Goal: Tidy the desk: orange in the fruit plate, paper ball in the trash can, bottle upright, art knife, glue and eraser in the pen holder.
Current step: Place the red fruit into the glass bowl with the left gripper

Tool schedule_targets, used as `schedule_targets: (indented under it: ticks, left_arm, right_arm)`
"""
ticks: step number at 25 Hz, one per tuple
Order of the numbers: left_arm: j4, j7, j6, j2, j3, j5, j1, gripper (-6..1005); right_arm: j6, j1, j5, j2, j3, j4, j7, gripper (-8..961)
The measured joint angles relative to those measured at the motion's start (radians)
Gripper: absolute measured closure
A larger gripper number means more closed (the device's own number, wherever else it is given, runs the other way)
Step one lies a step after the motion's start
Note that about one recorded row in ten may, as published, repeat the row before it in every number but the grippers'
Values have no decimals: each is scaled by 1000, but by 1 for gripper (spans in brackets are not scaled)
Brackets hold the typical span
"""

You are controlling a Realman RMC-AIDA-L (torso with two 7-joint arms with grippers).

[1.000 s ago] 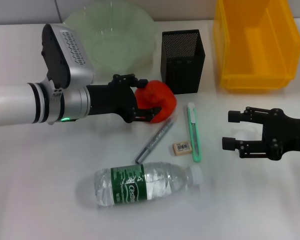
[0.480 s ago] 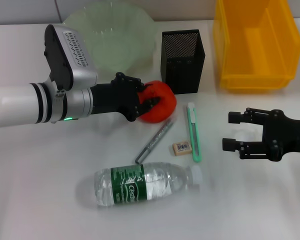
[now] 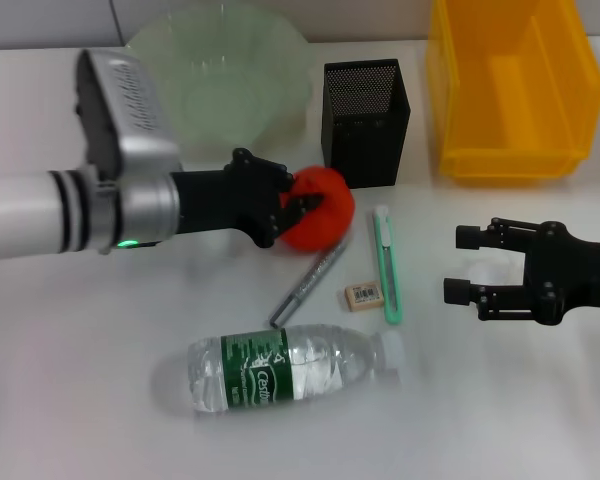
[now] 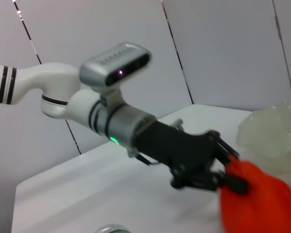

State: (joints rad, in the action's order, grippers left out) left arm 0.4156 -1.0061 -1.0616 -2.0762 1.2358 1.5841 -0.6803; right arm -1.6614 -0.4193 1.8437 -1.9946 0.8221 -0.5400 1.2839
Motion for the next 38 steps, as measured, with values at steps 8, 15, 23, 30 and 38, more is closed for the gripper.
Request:
schedule_targets:
  ticks: [8, 15, 23, 30, 38]
  left_arm:
    - [250, -78, -206, 11, -68, -159, 178, 866]
    - [191, 39, -153, 5, -137, -375, 149, 923]
    - [-54, 236, 116, 3, -137, -571, -26, 938]
    - [-131, 339, 296, -4, -136, -697, -89, 939]
    - [-135, 362, 310, -4, -136, -729, -85, 745]
  right_arm:
    - [1, 1, 0, -1, 0, 0, 0, 136]
    - [2, 3, -1, -4, 0, 0, 0, 137]
    - [2, 7, -6, -8, 0, 0, 0, 137]
    - [4, 6, -4, -13, 0, 0, 0, 137]
    - [11, 3, 0, -13, 0, 0, -2, 136]
